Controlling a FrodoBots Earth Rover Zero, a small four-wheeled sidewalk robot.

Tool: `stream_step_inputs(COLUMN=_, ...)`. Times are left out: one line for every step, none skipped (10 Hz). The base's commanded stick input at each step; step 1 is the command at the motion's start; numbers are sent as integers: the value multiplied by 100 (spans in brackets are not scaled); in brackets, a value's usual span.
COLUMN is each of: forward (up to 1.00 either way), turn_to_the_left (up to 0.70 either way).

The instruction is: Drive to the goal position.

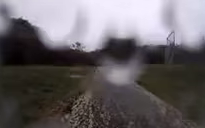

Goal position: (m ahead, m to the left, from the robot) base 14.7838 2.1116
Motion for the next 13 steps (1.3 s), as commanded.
stream_step_inputs(forward=70, turn_to_the_left=-20)
stream_step_inputs(forward=70, turn_to_the_left=-8)
stream_step_inputs(forward=70, turn_to_the_left=0)
stream_step_inputs(forward=70, turn_to_the_left=0)
stream_step_inputs(forward=70, turn_to_the_left=0)
stream_step_inputs(forward=70, turn_to_the_left=0)
stream_step_inputs(forward=70, turn_to_the_left=0)
stream_step_inputs(forward=70, turn_to_the_left=0)
stream_step_inputs(forward=70, turn_to_the_left=0)
stream_step_inputs(forward=70, turn_to_the_left=0)
stream_step_inputs(forward=70, turn_to_the_left=0)
stream_step_inputs(forward=70, turn_to_the_left=0)
stream_step_inputs(forward=70, turn_to_the_left=0)
